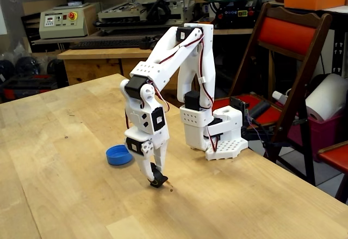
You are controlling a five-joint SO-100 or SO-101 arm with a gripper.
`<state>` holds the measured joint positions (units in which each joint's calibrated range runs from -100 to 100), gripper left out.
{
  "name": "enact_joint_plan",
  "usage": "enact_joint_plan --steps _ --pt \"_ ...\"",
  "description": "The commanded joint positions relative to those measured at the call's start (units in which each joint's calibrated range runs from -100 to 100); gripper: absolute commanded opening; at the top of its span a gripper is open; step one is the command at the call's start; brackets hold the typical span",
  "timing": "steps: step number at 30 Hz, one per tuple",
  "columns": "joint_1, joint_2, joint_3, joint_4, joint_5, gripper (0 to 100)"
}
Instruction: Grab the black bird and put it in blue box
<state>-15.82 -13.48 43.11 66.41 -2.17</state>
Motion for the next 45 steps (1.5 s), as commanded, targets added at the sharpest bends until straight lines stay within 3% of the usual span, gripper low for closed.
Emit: enact_joint_plan --steps 1,12,22,45 --pt "0.64 -0.94 -3.20 -0.17 -0.15 2" --pt "1.68 -0.34 -19.31 0.46 -0.15 2" --pt "15.16 -0.77 -20.46 0.46 0.24 2" --pt "33.45 -1.03 -20.46 0.62 -0.15 2"
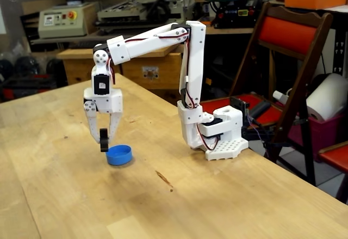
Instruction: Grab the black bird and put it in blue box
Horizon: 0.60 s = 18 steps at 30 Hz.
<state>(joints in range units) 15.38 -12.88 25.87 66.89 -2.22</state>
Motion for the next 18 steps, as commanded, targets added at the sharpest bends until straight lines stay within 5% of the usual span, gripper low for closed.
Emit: enact_joint_plan --steps 1,18 --pt "2.69 -1.63 -3.21 0.14 -0.10 2" --pt "4.54 -7.45 -2.33 0.30 -0.10 2"
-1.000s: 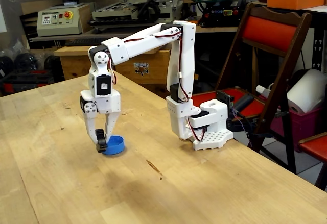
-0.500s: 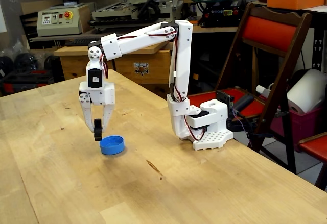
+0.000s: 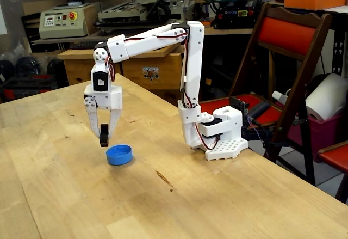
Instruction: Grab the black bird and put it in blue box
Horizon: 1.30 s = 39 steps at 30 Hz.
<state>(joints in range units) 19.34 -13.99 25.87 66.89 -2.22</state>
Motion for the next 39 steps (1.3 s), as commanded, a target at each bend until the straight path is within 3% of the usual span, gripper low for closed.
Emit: enact_joint_plan --steps 1,31,39 --pt "0.51 -7.53 -2.33 0.30 -0.10 2" --pt "0.51 -9.76 11.74 3.23 -0.15 2" --pt "0.51 -10.18 12.36 -3.02 -0.15 2"
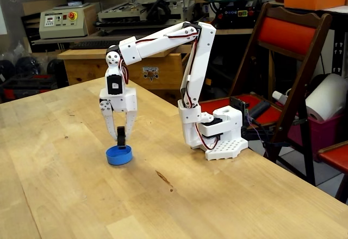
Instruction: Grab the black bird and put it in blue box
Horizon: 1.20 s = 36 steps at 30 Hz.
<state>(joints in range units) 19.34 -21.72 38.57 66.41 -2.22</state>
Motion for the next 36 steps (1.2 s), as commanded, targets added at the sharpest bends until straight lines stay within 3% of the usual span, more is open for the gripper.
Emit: enact_joint_plan --steps 1,36 --pt "0.51 -2.37 -0.25 -3.17 -0.15 2" --pt "0.59 -1.77 -0.16 -4.75 -0.15 2"
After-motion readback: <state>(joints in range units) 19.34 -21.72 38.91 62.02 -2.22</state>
